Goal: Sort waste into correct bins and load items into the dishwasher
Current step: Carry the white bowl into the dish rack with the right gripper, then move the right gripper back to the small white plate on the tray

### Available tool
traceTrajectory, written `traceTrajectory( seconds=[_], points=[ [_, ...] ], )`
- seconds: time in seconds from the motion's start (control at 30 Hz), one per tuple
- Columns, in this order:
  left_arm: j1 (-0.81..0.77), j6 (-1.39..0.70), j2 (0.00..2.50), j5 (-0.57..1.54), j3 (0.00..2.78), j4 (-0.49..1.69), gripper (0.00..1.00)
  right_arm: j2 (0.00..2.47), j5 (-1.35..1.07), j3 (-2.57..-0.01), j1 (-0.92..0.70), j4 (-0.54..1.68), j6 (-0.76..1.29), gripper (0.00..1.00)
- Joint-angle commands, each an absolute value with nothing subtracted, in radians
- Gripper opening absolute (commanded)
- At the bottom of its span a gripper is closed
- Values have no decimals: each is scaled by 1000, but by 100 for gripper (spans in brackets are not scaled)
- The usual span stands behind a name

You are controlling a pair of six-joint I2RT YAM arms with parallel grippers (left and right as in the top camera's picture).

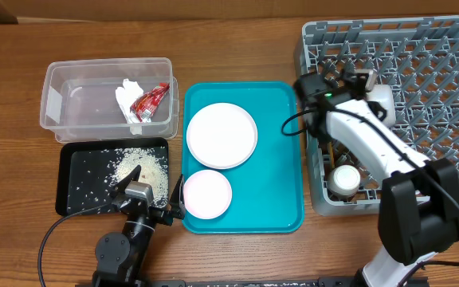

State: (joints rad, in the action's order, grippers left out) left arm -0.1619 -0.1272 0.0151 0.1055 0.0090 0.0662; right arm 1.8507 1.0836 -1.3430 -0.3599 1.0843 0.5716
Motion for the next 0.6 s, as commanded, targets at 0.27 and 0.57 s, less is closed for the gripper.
traceTrajectory(
  seconds=[0.27,0.57],
  points=[
    [-157,-134,6,120,5,67,100,1700,202,-1485,-599,1056,421,48],
    [-157,-134,6,120,5,67,100,1749,-286,-1378,-748,973,487,53]
  ],
)
